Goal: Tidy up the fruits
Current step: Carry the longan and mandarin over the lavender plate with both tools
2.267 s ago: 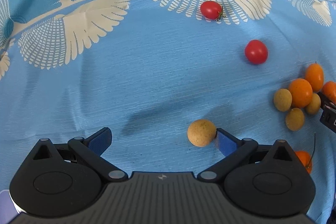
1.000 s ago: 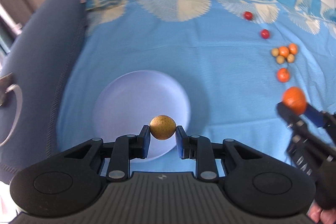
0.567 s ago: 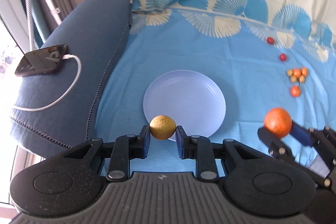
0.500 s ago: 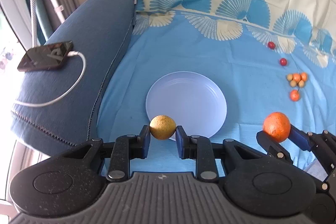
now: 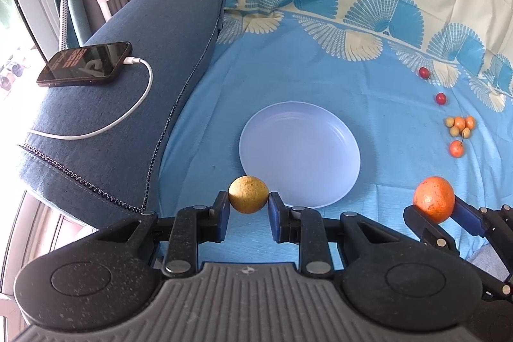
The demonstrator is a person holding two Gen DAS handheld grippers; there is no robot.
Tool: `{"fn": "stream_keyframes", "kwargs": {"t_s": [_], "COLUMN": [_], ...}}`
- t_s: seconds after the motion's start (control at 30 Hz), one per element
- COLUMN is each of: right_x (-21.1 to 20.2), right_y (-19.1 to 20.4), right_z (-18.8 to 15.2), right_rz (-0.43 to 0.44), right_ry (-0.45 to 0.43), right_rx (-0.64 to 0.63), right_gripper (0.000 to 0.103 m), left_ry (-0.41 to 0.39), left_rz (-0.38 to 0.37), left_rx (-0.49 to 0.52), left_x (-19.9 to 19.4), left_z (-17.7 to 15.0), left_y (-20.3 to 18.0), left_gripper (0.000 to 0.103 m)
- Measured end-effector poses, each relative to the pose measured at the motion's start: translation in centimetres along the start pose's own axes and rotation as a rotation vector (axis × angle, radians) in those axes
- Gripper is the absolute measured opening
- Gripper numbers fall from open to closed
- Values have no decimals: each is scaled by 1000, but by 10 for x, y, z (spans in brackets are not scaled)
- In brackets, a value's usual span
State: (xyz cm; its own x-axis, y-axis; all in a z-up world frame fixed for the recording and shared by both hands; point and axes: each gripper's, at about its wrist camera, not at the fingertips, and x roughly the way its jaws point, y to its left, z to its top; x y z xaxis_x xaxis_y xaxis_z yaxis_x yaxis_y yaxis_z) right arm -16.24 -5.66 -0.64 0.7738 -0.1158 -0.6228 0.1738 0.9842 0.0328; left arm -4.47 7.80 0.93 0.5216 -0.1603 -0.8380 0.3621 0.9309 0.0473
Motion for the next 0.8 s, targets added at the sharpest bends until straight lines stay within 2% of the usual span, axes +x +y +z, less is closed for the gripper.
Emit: {"fn": "stream_keyframes", "kwargs": {"t_s": [0.4,0.8], "right_x": [32,108], "right_y": [0,0], "right_z": [5,21], "right_rz": [7,16], "right_ry": [43,91], "right_rx": [-15,-24], "right_gripper": [38,38], "left_ry": [21,53], "left_rz": [19,46], "left_rx": [-11,33], "left_x": [29,97], "left_z": [21,50], "left_y": [2,-8], "left_gripper": [29,28]}}
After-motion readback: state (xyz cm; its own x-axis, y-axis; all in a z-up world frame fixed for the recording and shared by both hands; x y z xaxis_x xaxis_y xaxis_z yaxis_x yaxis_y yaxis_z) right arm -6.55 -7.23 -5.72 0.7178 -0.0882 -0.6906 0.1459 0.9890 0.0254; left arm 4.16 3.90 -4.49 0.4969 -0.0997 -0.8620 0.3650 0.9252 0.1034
